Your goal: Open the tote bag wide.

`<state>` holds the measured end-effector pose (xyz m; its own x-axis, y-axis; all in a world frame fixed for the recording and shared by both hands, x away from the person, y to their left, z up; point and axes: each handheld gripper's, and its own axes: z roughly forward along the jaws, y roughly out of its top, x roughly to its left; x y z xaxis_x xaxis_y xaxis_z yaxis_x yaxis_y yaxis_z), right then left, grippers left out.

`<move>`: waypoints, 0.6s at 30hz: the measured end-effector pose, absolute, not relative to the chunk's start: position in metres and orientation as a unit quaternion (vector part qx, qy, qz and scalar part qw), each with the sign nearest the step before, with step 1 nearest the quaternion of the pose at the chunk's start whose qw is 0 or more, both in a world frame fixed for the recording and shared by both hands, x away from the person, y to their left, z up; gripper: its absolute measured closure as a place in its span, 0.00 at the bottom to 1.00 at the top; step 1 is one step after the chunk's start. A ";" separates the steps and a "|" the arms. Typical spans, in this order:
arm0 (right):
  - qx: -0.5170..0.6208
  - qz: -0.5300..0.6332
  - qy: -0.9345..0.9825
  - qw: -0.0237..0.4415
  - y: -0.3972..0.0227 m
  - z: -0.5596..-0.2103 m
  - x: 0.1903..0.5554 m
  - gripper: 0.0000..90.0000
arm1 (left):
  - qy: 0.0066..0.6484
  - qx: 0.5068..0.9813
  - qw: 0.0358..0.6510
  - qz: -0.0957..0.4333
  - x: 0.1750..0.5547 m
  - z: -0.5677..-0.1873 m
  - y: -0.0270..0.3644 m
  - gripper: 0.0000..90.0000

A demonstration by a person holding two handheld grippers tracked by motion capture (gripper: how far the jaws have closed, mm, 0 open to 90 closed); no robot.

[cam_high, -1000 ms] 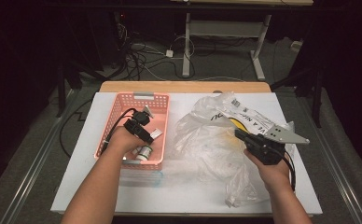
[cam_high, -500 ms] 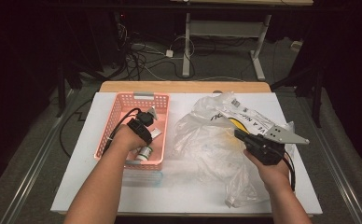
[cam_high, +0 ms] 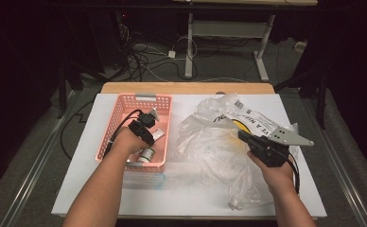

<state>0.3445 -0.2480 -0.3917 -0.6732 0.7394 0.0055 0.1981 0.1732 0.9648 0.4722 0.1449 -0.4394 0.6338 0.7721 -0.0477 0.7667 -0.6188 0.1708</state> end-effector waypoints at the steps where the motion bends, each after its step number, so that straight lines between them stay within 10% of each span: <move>1: 0.324 0.557 0.725 0.243 -0.248 -0.392 0.344 1.00 | 0.428 0.900 0.088 0.015 0.472 -0.439 0.145 0.74; 18: 0.323 0.558 0.724 0.244 -0.248 -0.391 0.344 1.00 | 0.433 0.888 0.149 0.037 0.464 -0.431 0.156 0.74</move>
<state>0.3437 -0.2478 -0.3908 -0.6720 0.7405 0.0081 0.1958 0.1671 0.9663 0.4636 0.1562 -0.4305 0.6225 0.7800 -0.0639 0.7583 -0.5809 0.2960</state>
